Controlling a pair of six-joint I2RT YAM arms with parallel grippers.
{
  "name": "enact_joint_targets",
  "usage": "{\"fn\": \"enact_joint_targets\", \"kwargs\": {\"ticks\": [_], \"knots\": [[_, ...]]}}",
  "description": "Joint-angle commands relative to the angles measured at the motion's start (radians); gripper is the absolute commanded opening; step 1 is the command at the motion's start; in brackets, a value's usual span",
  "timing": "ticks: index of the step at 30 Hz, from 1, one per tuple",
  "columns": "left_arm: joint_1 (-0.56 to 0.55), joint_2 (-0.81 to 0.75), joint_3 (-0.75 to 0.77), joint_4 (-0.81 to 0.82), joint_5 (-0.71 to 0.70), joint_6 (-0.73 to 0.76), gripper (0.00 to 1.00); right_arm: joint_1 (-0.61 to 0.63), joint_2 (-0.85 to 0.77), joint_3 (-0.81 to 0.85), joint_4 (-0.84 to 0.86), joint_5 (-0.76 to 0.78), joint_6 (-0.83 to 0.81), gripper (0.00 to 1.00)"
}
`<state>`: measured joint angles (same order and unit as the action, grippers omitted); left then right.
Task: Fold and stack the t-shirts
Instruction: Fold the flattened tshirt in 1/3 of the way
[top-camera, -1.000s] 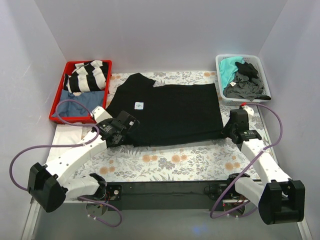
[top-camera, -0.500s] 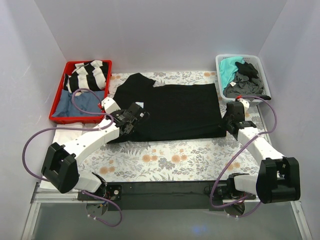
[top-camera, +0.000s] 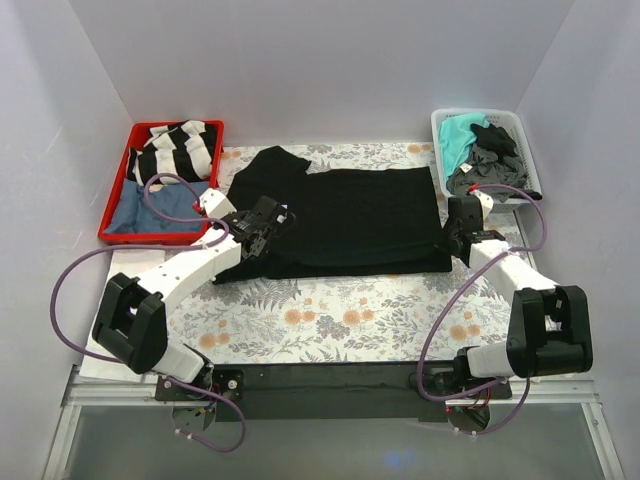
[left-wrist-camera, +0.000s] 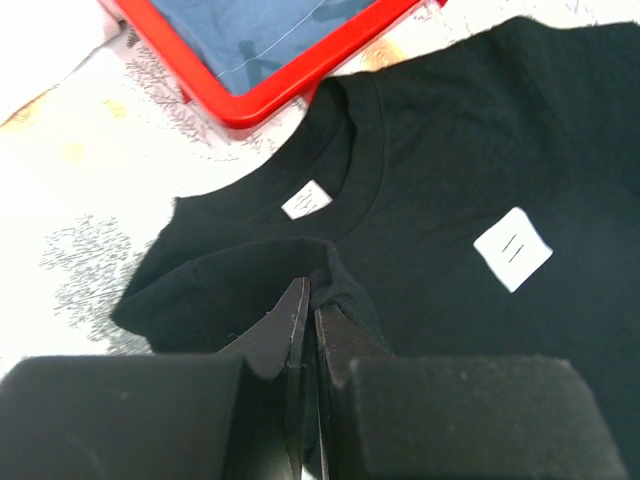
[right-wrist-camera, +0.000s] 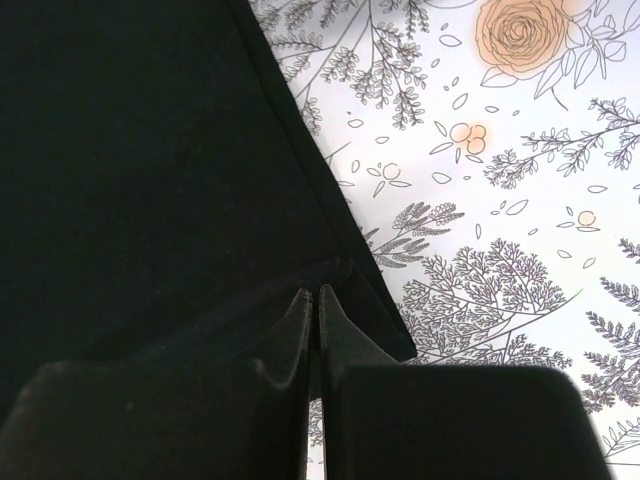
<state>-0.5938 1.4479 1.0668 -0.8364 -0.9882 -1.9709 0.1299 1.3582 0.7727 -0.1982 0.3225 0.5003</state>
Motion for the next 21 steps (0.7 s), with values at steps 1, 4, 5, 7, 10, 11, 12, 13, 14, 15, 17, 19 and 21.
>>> {"fn": "enact_joint_targets", "kwargs": {"ticks": [1, 4, 5, 7, 10, 11, 12, 13, 14, 15, 17, 19, 21], "knots": [[0.028, 0.022, 0.048, 0.071, -0.063, -0.01, 0.0, -0.01, 0.027, 0.039, 0.048, 0.043, 0.027, 0.01], [0.046, 0.061, 0.062, 0.129, -0.05, 0.021, 0.0, -0.012, 0.05, 0.037, 0.054, 0.041, 0.041, 0.01], [0.051, 0.072, 0.071, 0.14, -0.046, 0.024, 0.0, -0.013, 0.055, 0.037, 0.054, 0.035, 0.043, 0.01], [0.066, 0.107, 0.082, 0.161, -0.032, 0.032, 0.0, -0.012, 0.07, 0.037, 0.057, 0.027, 0.049, 0.01], [0.078, 0.153, 0.104, 0.168, -0.02, 0.032, 0.0, -0.012, 0.081, 0.042, 0.06, 0.02, 0.052, 0.01], [0.083, 0.164, 0.108, 0.172, -0.017, 0.033, 0.0, -0.012, 0.079, 0.043, 0.062, 0.015, 0.05, 0.01], [0.091, 0.173, 0.117, 0.177, -0.012, 0.038, 0.0, -0.012, 0.078, 0.045, 0.063, 0.013, 0.052, 0.01], [0.094, 0.195, 0.124, 0.18, -0.006, 0.04, 0.0, -0.012, 0.079, 0.051, 0.068, 0.013, 0.053, 0.01], [0.098, 0.203, 0.13, 0.181, -0.003, 0.04, 0.0, -0.012, 0.081, 0.059, 0.069, 0.004, 0.053, 0.01], [0.103, 0.212, 0.142, 0.186, -0.003, 0.041, 0.0, -0.013, 0.084, 0.066, 0.071, 0.001, 0.053, 0.01], [0.112, 0.229, 0.154, 0.204, 0.003, 0.053, 0.0, -0.012, 0.09, 0.088, 0.074, -0.005, 0.055, 0.01], [0.123, 0.239, 0.173, 0.22, 0.008, 0.066, 0.0, -0.013, 0.102, 0.102, 0.075, -0.01, 0.055, 0.01], [0.13, 0.256, 0.185, 0.235, 0.008, 0.076, 0.0, -0.012, 0.111, 0.118, 0.082, -0.011, 0.057, 0.1]]}}
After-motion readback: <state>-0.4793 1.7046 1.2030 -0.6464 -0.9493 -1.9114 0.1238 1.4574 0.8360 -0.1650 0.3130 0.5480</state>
